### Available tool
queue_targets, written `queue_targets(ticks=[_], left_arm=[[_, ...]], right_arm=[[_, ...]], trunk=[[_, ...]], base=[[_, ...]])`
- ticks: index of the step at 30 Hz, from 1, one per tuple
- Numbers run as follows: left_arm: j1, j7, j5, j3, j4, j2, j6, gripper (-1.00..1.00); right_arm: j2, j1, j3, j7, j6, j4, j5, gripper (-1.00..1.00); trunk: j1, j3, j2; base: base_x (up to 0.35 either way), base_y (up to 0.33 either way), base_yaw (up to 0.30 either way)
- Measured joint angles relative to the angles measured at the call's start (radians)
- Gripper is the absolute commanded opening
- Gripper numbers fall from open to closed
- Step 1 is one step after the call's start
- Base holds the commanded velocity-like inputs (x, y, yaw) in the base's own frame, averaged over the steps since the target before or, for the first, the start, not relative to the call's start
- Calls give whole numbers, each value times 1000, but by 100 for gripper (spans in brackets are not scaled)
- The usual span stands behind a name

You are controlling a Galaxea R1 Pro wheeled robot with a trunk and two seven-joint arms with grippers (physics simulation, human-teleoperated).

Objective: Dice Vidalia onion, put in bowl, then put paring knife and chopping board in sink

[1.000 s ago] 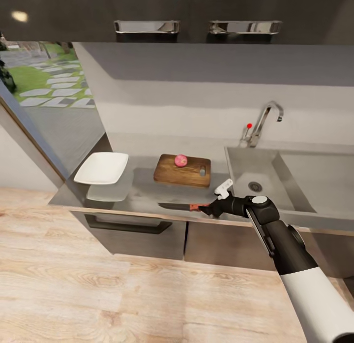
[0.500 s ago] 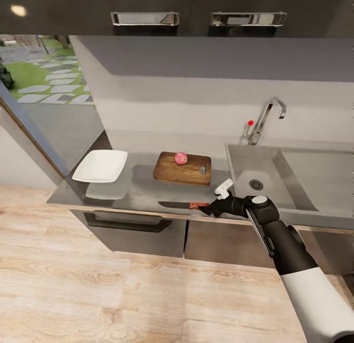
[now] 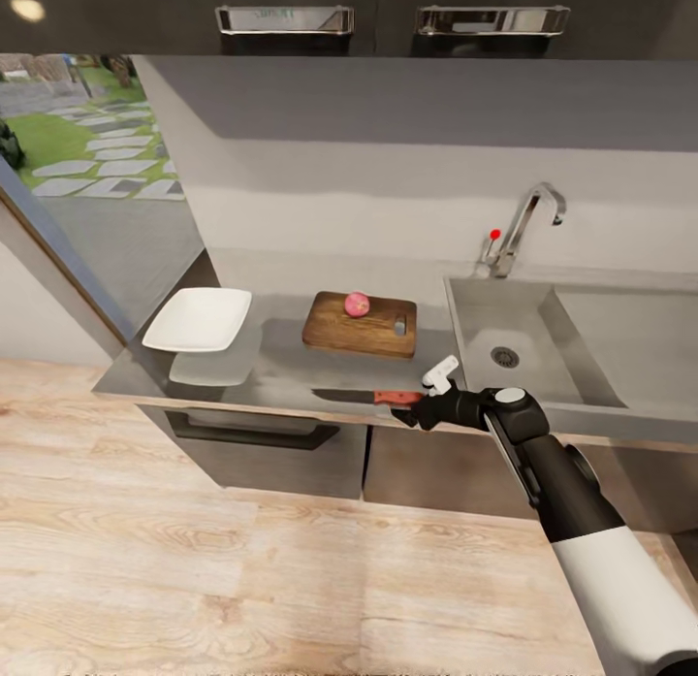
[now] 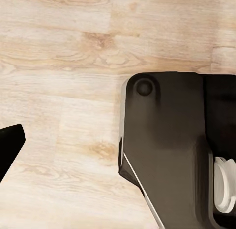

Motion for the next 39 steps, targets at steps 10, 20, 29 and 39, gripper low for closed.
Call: queue_targets(ticks=[10, 20, 29, 39], left_arm=[[0, 0, 0, 0, 0, 0, 0, 100], [0, 0, 0, 0, 1, 0, 0, 100], [0, 0, 0, 0, 3, 0, 0, 100], [0, 0, 0, 0, 5, 0, 0, 100]], right_arm=[[0, 0, -1, 0, -16, 6, 3, 100], [0, 0, -1, -2, -19, 6, 3, 100], [0, 0, -1, -2, -19, 6, 2, 100], [0, 0, 0, -2, -20, 12, 0, 100]], trunk=[[0, -12, 0], [0, -21, 0], [0, -22, 0], [0, -22, 0]], base=[[63, -17, 0], [9, -3, 0], [85, -6, 0], [41, -9, 0]])
